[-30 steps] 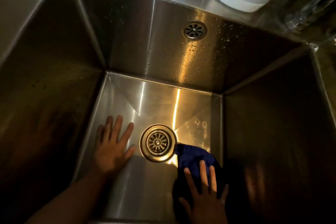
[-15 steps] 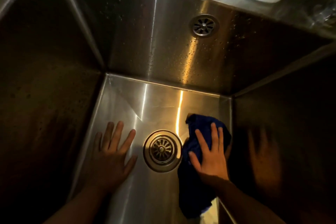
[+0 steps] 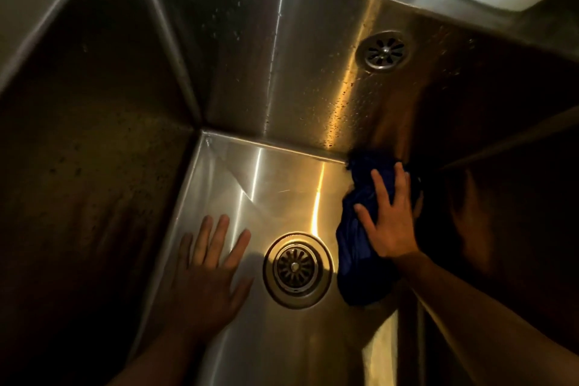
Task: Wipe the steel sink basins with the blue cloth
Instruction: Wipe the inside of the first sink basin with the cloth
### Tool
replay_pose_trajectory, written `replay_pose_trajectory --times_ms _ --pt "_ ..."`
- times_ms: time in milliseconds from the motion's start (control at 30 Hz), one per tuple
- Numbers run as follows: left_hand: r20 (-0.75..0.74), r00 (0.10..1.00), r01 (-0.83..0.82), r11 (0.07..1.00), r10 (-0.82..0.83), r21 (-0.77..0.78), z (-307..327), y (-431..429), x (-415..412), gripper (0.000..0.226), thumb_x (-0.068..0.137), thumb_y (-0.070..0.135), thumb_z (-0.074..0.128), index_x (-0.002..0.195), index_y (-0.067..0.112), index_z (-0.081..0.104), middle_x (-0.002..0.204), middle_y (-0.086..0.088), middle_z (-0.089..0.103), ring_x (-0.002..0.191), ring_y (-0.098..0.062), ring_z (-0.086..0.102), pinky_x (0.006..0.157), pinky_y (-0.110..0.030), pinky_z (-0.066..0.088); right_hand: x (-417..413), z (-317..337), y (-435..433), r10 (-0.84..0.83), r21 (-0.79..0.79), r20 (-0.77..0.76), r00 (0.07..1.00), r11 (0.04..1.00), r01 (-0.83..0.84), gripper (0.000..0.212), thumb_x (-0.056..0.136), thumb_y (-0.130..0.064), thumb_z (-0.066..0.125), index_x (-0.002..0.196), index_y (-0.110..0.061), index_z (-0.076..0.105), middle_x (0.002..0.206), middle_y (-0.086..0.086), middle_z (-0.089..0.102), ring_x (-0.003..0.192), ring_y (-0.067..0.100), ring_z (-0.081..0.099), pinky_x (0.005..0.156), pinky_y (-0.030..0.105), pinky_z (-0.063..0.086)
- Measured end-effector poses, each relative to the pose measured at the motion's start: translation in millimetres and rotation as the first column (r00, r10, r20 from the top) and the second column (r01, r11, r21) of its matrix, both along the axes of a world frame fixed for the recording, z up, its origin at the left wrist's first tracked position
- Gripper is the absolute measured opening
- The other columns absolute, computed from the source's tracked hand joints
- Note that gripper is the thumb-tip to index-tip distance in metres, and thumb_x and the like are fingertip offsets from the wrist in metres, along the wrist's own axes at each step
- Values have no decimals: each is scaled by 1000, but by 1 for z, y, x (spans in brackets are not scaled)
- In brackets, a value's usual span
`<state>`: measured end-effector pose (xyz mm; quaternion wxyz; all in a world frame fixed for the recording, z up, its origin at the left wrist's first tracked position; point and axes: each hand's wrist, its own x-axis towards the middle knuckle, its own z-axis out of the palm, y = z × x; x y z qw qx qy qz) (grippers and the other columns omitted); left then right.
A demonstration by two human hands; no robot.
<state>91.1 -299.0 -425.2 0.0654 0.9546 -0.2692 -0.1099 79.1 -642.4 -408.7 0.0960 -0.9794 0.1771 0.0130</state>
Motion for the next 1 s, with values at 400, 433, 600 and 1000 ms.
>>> replay_pose_trajectory --times_ms 400,433,600,1000 --pt "80 997 4 998 2 -65 -5 1 -1 74 85 56 40 149 22 26 158 -17 18 146 -35 14 112 -58 22 61 -13 114 -175 -50 -17 984 984 174 73 91 -65 19 153 -27 9 158 24 -2 143 50 1 111 69 4" --pt "87 996 -2 996 10 -91 -6 2 -1 73 86 55 41 149 21 27 158 -18 18 147 -34 14 113 -57 21 68 -13 128 -155 -41 -12 988 987 155 73 91 -65 19 153 -27 10 158 25 -1 143 50 2 111 70 4" --pt "127 990 -16 954 56 -298 -9 4 -2 63 91 41 43 145 11 31 153 -22 24 143 -36 22 115 -50 21 98 -14 190 4 17 -11 1000 1000 -4 72 90 -67 15 152 -32 6 158 20 -13 142 51 -9 109 68 -9" --pt "38 879 -407 789 475 -460 19 -31 40 83 79 46 51 146 9 21 150 -27 24 139 -42 24 111 -52 25 128 30 210 352 653 45 935 698 -294 60 100 -48 21 148 -39 -13 160 -10 -17 146 16 -19 117 52 -10"
